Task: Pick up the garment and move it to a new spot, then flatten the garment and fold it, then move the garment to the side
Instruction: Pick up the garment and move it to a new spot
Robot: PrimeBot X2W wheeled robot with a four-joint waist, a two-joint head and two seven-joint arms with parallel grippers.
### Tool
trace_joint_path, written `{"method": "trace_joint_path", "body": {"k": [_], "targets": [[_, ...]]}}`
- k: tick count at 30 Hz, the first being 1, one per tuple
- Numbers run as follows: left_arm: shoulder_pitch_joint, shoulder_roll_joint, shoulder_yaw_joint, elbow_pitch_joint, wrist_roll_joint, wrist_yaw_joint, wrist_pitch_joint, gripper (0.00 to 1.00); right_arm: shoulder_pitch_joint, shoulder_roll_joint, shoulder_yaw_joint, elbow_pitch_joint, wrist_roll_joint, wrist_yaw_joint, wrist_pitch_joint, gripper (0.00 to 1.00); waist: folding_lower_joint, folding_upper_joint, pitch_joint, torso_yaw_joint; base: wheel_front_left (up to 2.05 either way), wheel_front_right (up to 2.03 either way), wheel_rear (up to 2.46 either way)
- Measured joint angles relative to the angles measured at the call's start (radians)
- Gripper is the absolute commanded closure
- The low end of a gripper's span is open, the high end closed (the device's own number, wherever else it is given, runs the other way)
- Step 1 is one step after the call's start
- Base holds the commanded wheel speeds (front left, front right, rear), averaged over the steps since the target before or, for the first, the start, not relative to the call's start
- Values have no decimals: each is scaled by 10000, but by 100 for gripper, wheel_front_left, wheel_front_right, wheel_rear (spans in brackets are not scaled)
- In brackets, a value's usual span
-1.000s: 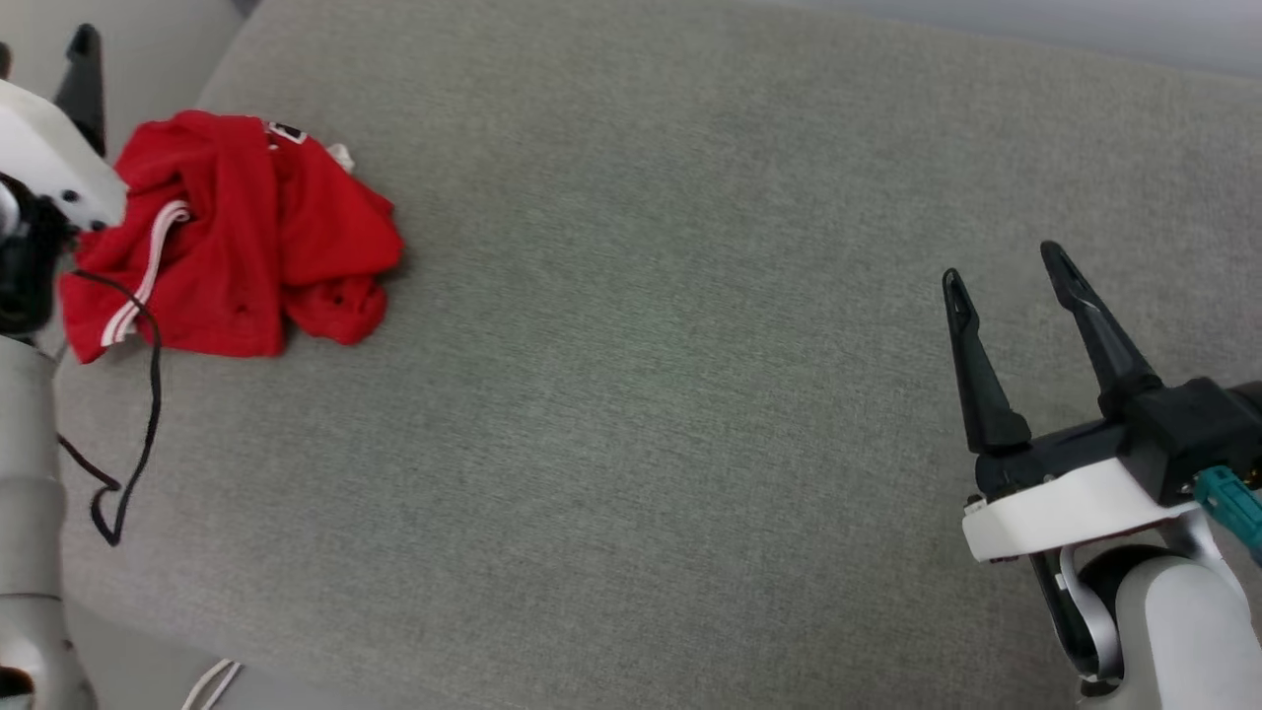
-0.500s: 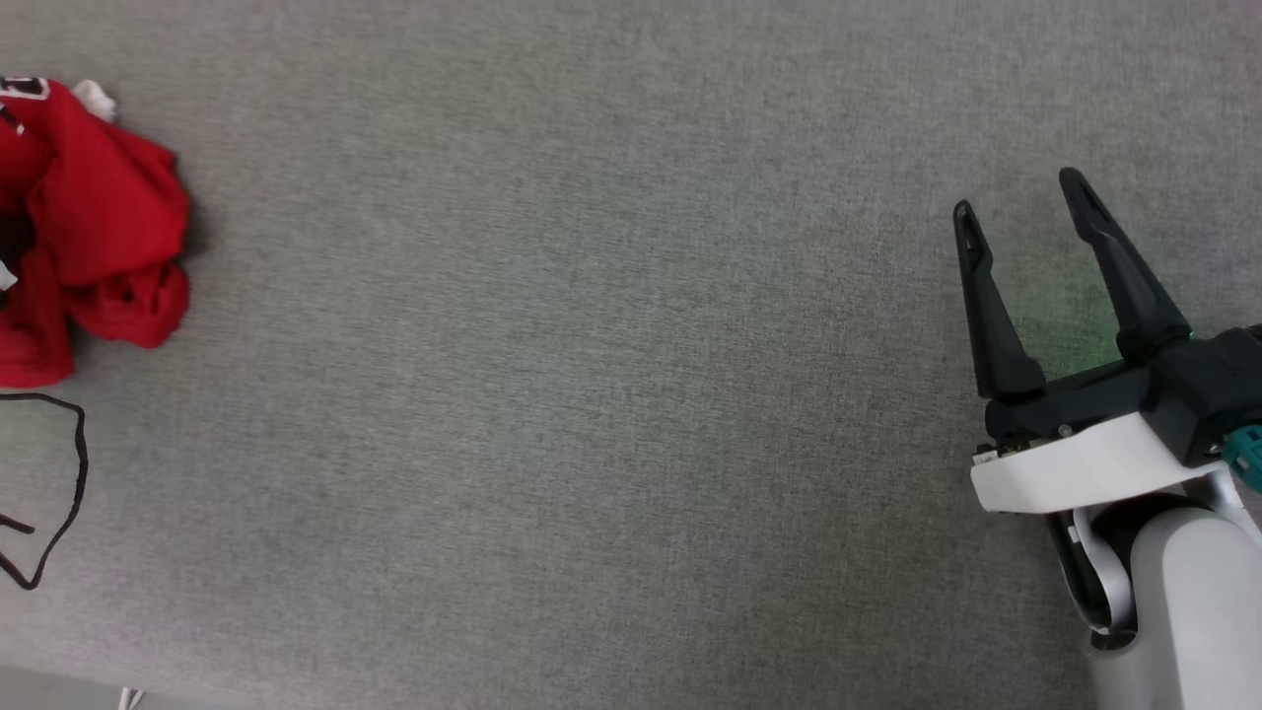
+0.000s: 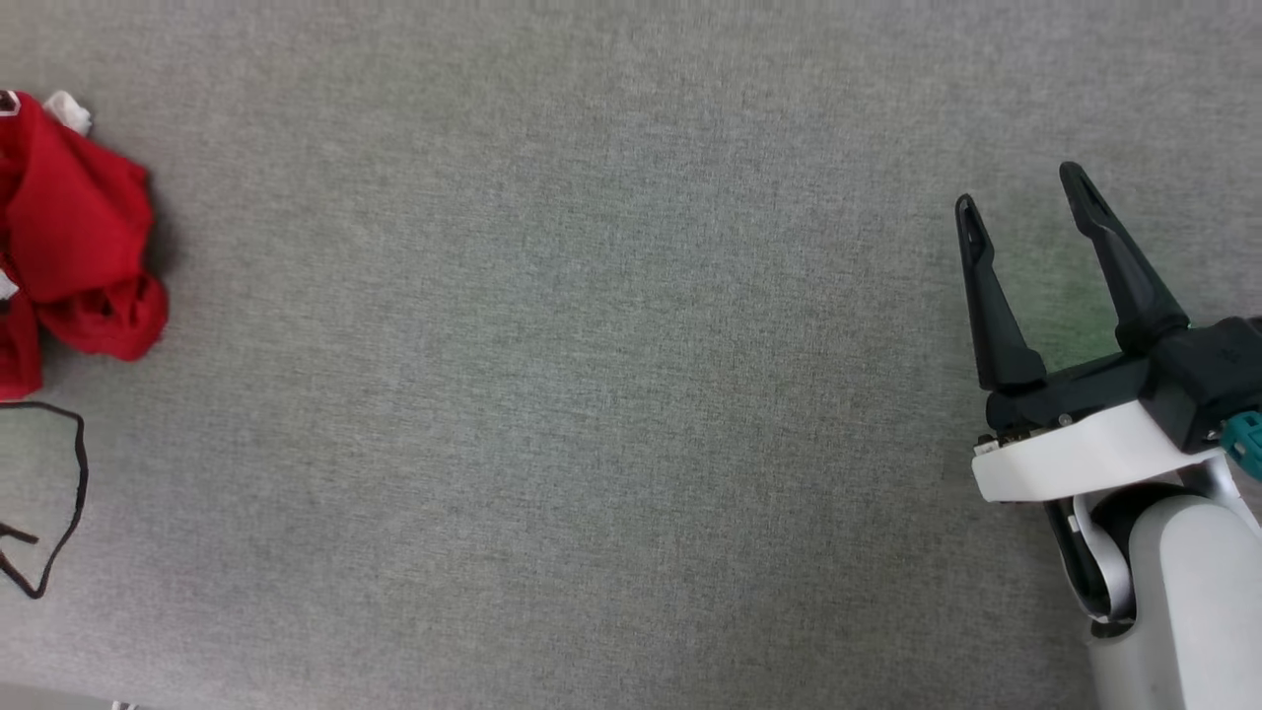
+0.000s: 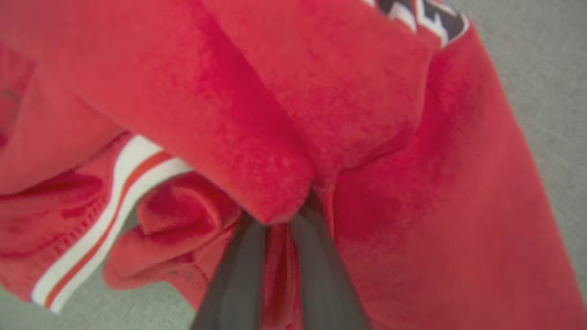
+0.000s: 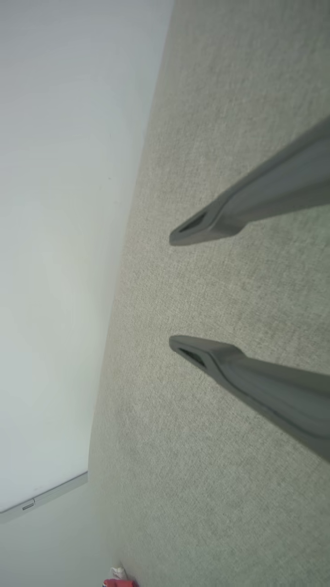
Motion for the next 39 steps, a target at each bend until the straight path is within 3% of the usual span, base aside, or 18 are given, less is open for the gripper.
{"method": "trace_joint_path", "body": {"k": [10,20,27,39], "targets": [[-241,-173,-426,-642,784,25,-3310,100,558,270,-295,583,196,0,-311,0,-1,0,-1573,66,0,0,0],[-336,-1150,-1310,-1588,1490,-92,-6126,100,1588,506,-575,851,441,0,-391,0,-2,0,-3590,-80,0,0,0],[593,-2211,-1931,-2569,1549,-211,-6851,100,2247,560,-675,830,554,0,-249,0,-3,1,-4747,-699,0,0,0],[3068,-4692,-3599,-4895,1158,-332,-7045,100,3112,569,-926,366,721,0,228,0,-4,0,-5775,-2451,0,0,0]]}}
